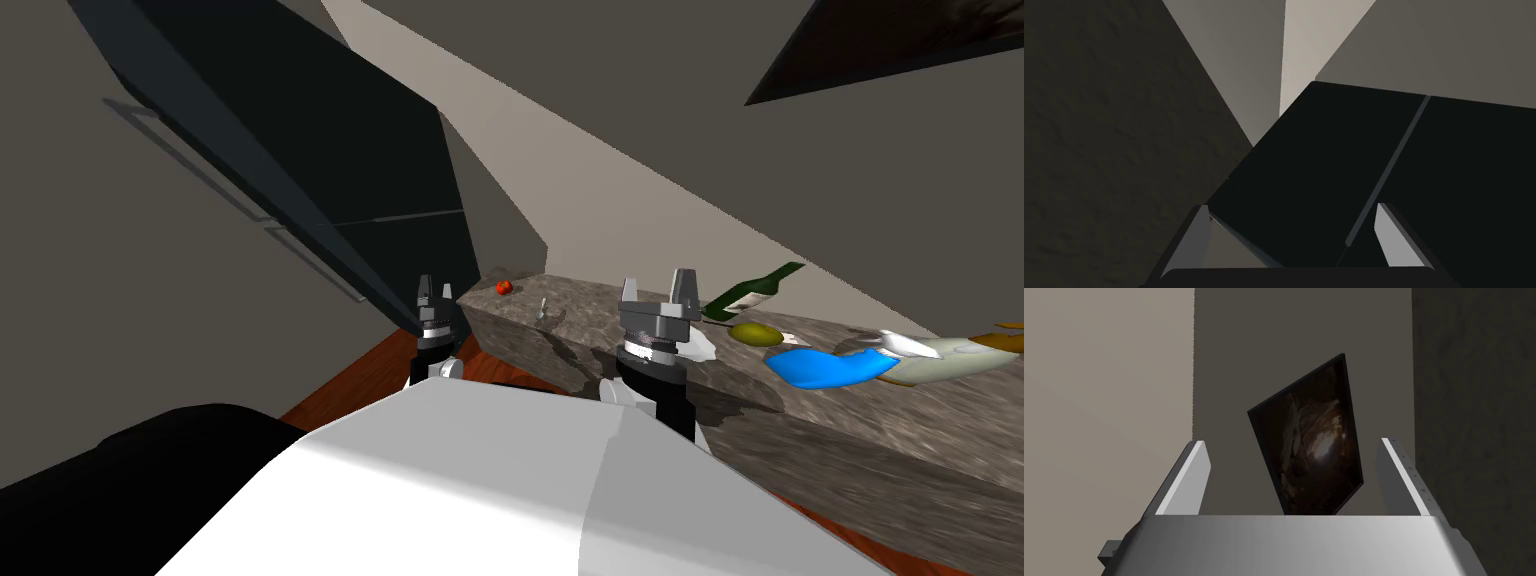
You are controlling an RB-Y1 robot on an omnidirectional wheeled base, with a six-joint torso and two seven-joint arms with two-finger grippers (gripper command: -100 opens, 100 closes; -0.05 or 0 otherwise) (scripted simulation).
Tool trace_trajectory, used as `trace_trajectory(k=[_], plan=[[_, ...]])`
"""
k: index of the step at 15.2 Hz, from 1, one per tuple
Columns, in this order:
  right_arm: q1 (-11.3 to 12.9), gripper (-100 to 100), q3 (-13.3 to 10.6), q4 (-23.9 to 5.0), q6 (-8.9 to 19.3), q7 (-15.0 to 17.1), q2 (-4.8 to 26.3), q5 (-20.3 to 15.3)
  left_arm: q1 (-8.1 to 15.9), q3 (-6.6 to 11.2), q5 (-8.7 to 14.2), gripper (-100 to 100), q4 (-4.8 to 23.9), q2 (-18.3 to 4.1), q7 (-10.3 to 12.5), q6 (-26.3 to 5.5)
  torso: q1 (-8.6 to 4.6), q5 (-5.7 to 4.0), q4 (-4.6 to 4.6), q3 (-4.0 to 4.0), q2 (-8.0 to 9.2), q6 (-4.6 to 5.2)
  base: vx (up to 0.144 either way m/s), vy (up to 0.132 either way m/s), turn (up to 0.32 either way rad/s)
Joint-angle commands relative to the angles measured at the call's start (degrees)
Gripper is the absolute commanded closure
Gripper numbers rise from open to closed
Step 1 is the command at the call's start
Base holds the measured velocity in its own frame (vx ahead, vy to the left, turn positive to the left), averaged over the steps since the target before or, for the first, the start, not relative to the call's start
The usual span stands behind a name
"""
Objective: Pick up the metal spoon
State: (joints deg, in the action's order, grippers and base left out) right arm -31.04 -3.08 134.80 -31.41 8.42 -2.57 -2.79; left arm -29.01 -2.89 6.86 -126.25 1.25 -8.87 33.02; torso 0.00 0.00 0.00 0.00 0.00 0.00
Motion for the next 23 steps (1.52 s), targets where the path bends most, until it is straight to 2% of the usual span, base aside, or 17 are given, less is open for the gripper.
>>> trace_trajectory(k=[1,2,3,4,5,6,7,8,9,12,13,14,17,18,19,20,23], plan=[[0.2,-100,0.0,-0.4,-0.3,-0.3,2.6,-0.7,0.0,0.00,0.0,0,0.0,0.0,0.0,0.0,0.00,0.00,0.00,0.00,0.00,0.00,0.001,0.000,0.044],[0.2,-100,0.0,-0.4,-0.3,-0.3,2.6,-0.7,0.0,0.00,0.0,0,0.0,0.0,0.0,0.0,-0.01,0.00,0.00,0.00,0.00,-0.01,0.001,-0.002,0.053],[0.5,-100,0.0,-0.9,-0.5,-0.6,4.5,-1.4,0.0,0.00,0.0,0,0.0,0.0,0.0,0.0,-0.02,0.00,0.00,0.00,0.00,-0.01,0.001,-0.003,0.073],[0.5,-100,0.0,-0.9,-0.5,-0.6,4.5,-1.4,0.0,0.00,0.0,0,0.0,0.0,0.0,0.0,-0.03,-0.01,0.00,0.00,-0.01,-0.02,0.002,-0.005,0.058],[0.8,-100,-0.1,-1.4,-0.9,-1.0,6.6,-2.3,0.0,0.00,0.0,0,0.0,0.0,0.0,0.0,-0.04,-0.01,0.00,-0.01,-0.01,-0.01,0.002,-0.005,0.064],[0.8,-100,-0.1,-1.4,-0.9,-1.0,6.6,-2.3,0.0,0.00,0.0,0,0.0,0.0,0.0,0.0,-0.04,-0.01,0.00,-0.01,-0.01,-0.01,0.003,-0.006,0.062],[1.1,-100,-0.1,-2.1,-1.3,-1.5,8.7,-3.4,0.0,0.00,0.0,0,0.0,0.0,0.0,0.0,-0.04,-0.01,0.00,-0.01,-0.01,-0.01,0.003,-0.006,0.090],[1.1,-100,-0.1,-2.1,-1.3,-1.5,8.8,-3.4,0.0,0.00,0.0,0,0.0,0.0,0.0,0.0,-0.05,-0.01,0.00,-0.01,-0.02,-0.02,0.003,-0.006,0.089],[1.6,-100,-0.1,-3.0,-1.9,-2.1,10.8,-4.7,0.0,0.00,0.0,0,0.0,0.0,0.0,0.0,-0.05,-0.01,-0.01,-0.01,-0.02,-0.01,0.003,-0.007,0.133],[2.1,-100,-0.2,-3.9,-2.5,-2.8,13.2,-6.3,0.0,0.00,0.0,0,0.0,0.0,0.0,0.0,-0.06,-0.01,-0.01,-0.02,-0.03,-0.02,0.004,-0.009,0.117],[2.6,-100,-0.2,-5.0,-3.1,-3.6,15.2,-7.9,0.0,0.00,0.0,0,0.0,0.0,0.0,0.0,-0.06,-0.01,-0.01,-0.02,-0.03,-0.02,0.003,-0.008,0.153],[2.6,-100,-0.2,-5.0,-3.1,-3.6,15.5,-7.9,0.0,0.00,0.0,0,0.0,0.0,0.0,0.0,-0.06,-0.01,-0.01,-0.02,-0.03,-0.03,0.003,-0.011,0.112],[3.9,-100,-0.3,-7.4,-4.7,-5.3,19.6,-11.8,0.0,0.00,0.0,0,0.0,0.0,0.0,0.0,-0.07,-0.02,-0.01,-0.02,-0.04,-0.02,0.003,-0.011,0.150],[3.9,-100,-0.3,-7.4,-4.7,-5.3,20.2,-11.8,0.0,0.00,0.0,0,0.0,0.0,0.0,0.0,-0.07,-0.01,-0.01,-0.02,-0.04,-0.04,0.004,-0.012,0.178],[4.6,-100,-0.4,-8.8,-5.5,-6.3,21.9,-13.8,0.0,0.00,0.0,0,0.0,0.0,0.0,0.0,-0.08,-0.02,-0.01,-0.02,-0.04,-0.02,0.004,-0.011,0.176],[4.6,-100,-0.4,-8.8,-5.5,-6.3,22.6,-13.9,0.0,0.00,0.0,0,0.0,0.0,0.0,0.0,-0.08,-0.02,-0.01,-0.03,-0.05,-0.04,0.005,-0.012,0.139],[6.1,-100,-0.5,-11.7,-7.4,-8.4,26.4,-18.2,0.0,0.00,0.0,0,0.0,0.0,0.0,0.0,-0.08,-0.02,-0.01,-0.04,-0.06,-0.02,0.005,-0.013,0.193]])
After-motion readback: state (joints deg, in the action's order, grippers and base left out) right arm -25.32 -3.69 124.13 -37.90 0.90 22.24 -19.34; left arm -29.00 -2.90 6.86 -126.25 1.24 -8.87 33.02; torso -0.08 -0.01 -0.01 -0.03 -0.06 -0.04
